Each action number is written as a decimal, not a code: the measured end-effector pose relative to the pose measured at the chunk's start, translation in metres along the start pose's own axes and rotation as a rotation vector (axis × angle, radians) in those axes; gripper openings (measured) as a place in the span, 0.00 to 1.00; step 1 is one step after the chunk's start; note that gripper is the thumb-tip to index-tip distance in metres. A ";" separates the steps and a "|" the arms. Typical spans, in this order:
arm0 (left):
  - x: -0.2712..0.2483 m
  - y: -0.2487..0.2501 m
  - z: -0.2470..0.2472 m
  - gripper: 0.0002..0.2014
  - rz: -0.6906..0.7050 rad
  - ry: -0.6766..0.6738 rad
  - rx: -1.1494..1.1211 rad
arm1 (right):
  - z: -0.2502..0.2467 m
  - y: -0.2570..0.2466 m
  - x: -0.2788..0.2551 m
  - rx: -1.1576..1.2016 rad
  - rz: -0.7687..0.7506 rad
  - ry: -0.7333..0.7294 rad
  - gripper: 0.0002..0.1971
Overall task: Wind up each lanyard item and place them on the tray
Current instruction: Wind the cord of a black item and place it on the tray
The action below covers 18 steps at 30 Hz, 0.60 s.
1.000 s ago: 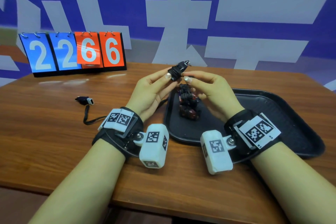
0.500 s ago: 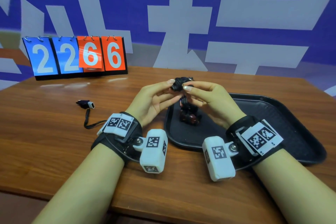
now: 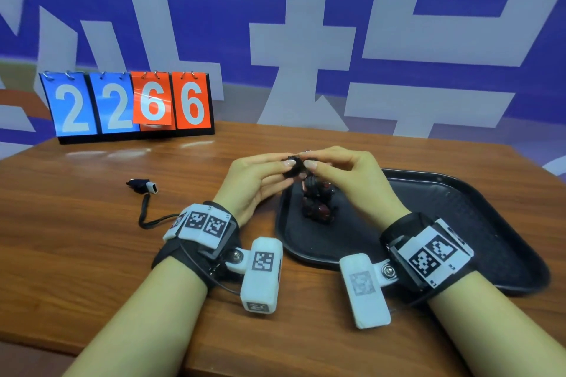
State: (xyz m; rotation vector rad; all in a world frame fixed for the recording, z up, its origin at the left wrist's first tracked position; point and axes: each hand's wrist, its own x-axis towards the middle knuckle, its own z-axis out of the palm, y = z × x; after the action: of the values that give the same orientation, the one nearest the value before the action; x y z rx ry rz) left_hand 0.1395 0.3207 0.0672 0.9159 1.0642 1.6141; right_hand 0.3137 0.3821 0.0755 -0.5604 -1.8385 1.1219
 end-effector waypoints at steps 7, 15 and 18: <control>-0.002 -0.003 0.005 0.11 -0.030 -0.049 0.089 | -0.001 0.002 0.002 -0.038 -0.040 0.061 0.06; -0.009 0.004 0.006 0.13 -0.160 -0.182 0.131 | -0.005 0.007 0.005 -0.141 -0.042 0.126 0.03; -0.009 0.005 0.005 0.12 -0.176 -0.203 0.124 | -0.005 0.008 0.005 -0.179 -0.058 0.116 0.02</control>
State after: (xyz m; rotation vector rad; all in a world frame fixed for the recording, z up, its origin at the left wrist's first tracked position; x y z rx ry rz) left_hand 0.1451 0.3127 0.0735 1.0161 1.0794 1.2936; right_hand 0.3153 0.3921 0.0723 -0.6572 -1.8529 0.8740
